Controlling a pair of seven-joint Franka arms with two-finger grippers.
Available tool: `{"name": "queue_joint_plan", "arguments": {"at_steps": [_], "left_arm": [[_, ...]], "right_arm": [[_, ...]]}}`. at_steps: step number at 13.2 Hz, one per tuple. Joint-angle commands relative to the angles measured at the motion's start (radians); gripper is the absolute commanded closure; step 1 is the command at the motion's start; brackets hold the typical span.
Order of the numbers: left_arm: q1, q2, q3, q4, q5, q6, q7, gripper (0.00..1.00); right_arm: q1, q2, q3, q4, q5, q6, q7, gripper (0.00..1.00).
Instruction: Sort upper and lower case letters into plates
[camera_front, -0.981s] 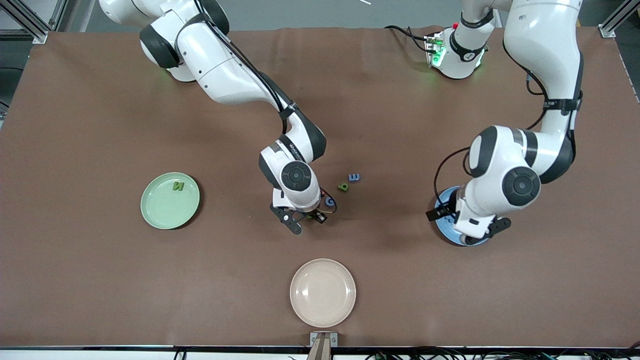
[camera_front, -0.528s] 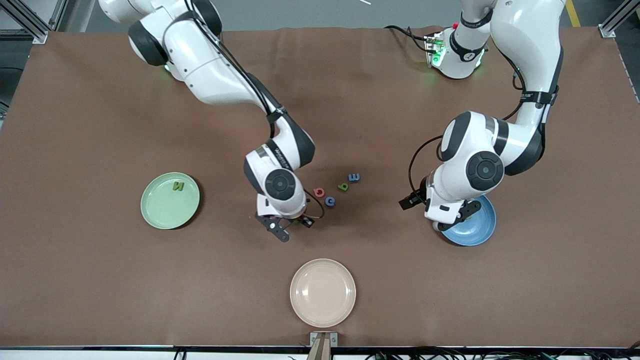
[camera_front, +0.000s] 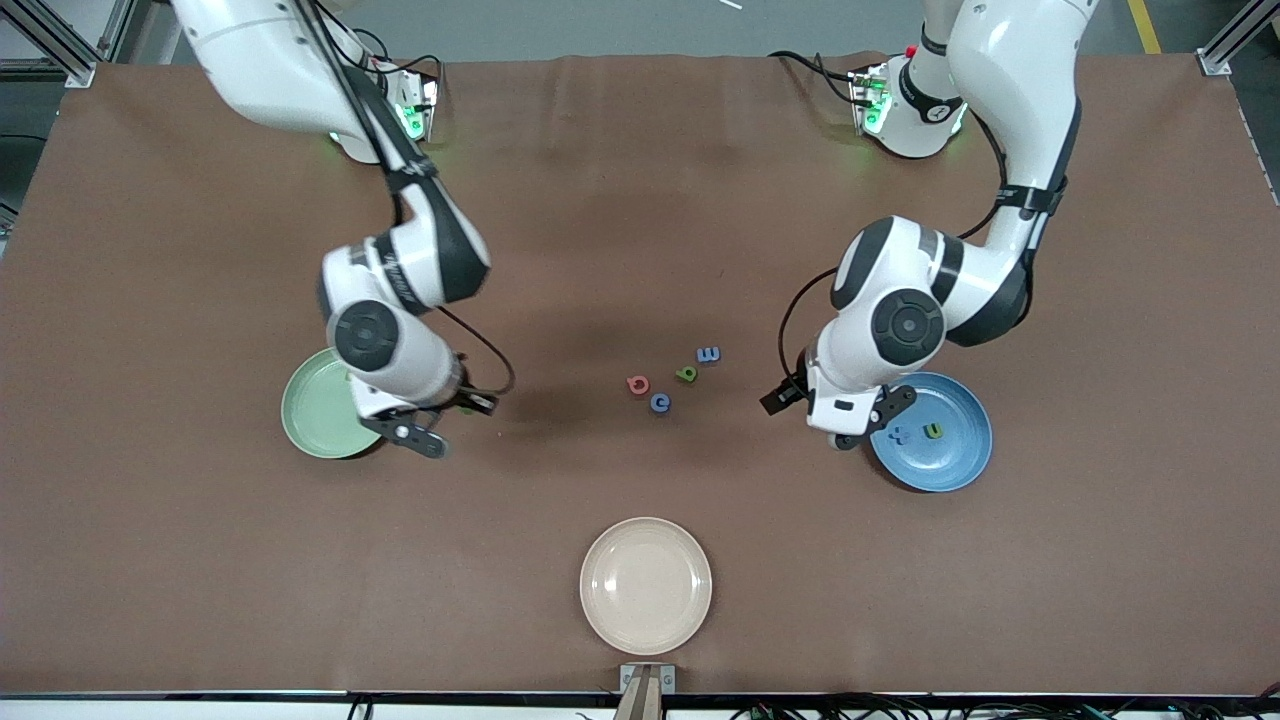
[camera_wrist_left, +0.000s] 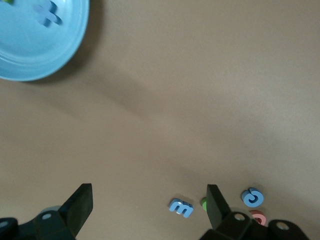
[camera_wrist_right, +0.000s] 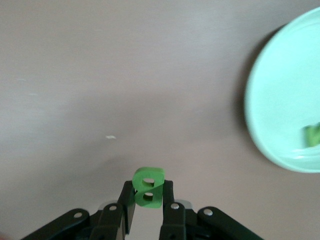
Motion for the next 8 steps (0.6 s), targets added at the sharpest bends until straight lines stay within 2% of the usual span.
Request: {"name": "queue_joint_plan", "arguments": {"at_steps": [1,8], "left_arm": [[-0.01,0.006,0.002,-0.007,0.017,0.027,-0.018,0.0],[-0.019,0.015,0.0,-0.001,0.017,0.028,-0.052,0.0]], "right_arm": [[-0.124,-0.144,0.02,-0.268,-0.004,0.118,-0.202,1.0],[-0.356,-0.103,0.02,-0.365,-0.004,0.245,-0.549,1.0]]}}
